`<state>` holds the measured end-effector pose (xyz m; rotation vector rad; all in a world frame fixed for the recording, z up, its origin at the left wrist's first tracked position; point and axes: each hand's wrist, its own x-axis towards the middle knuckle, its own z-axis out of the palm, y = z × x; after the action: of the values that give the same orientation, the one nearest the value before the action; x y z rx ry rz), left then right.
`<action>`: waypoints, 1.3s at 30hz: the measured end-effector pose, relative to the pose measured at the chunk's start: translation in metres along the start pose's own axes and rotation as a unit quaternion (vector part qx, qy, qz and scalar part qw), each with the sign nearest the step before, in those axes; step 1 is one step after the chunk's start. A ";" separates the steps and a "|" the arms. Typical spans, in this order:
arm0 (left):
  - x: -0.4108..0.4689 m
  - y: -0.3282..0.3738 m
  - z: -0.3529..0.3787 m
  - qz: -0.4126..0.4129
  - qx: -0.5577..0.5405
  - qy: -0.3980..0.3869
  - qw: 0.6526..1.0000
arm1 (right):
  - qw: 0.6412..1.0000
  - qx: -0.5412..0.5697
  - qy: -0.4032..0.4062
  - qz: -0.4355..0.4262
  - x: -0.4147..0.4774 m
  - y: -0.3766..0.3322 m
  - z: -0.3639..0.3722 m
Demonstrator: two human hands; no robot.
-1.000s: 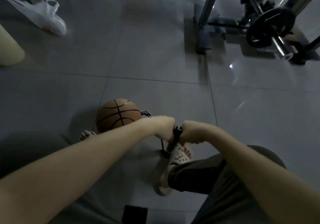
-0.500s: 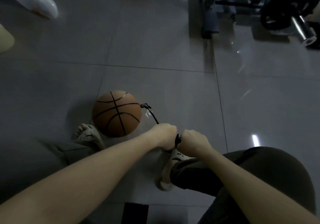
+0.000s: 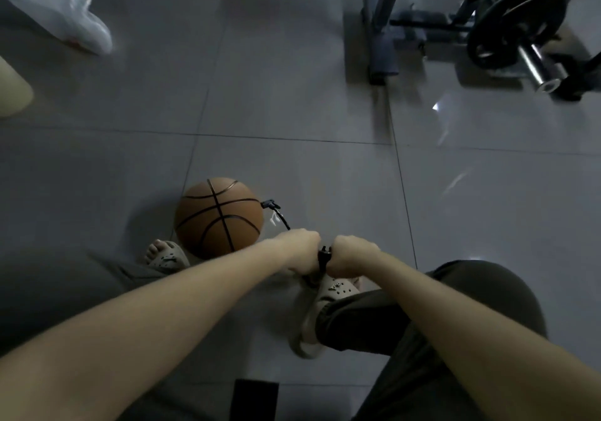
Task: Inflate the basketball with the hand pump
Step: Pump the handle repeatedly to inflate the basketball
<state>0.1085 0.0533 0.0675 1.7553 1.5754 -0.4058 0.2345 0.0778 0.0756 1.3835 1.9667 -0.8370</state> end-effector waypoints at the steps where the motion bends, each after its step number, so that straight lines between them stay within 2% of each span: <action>1: -0.009 0.003 -0.012 0.004 0.002 0.010 1.000 | 1.000 0.001 0.013 -0.010 -0.010 -0.002 -0.013; 5: -0.049 0.020 -0.069 0.016 -0.011 0.022 1.000 | 0.999 0.011 0.023 -0.027 -0.056 -0.006 -0.065; 8: -0.054 0.025 -0.085 0.027 -0.016 0.031 0.999 | 0.999 0.020 0.025 -0.034 -0.065 -0.004 -0.076; 11: -0.037 0.018 -0.055 0.013 -0.014 0.004 1.000 | 0.999 0.008 0.013 -0.028 -0.042 -0.003 -0.044; 15: -0.003 0.005 -0.007 0.012 -0.020 0.021 1.000 | 1.000 0.006 0.005 -0.014 -0.001 0.008 -0.002; 22: 0.035 -0.010 0.042 -0.010 -0.046 0.022 0.999 | 0.999 -0.042 -0.004 -0.019 0.041 0.018 0.032; 26: 0.040 -0.009 0.045 -0.027 -0.061 0.014 0.998 | 0.998 -0.053 -0.026 -0.017 0.047 0.019 0.031; 31: 0.014 0.001 0.023 -0.041 -0.052 -0.010 0.998 | 0.995 -0.073 -0.067 -0.029 0.017 0.005 0.005; 35: -0.023 0.010 -0.029 -0.010 -0.023 0.020 1.000 | 0.996 -0.054 -0.061 -0.048 -0.029 -0.004 -0.045; 39: -0.055 0.022 -0.080 0.006 -0.031 0.017 0.999 | 0.998 -0.015 -0.041 -0.053 -0.067 -0.005 -0.088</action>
<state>0.1004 0.0691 0.1652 1.7325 1.5836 -0.3197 0.2394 0.1049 0.1833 1.2186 1.9949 -0.8944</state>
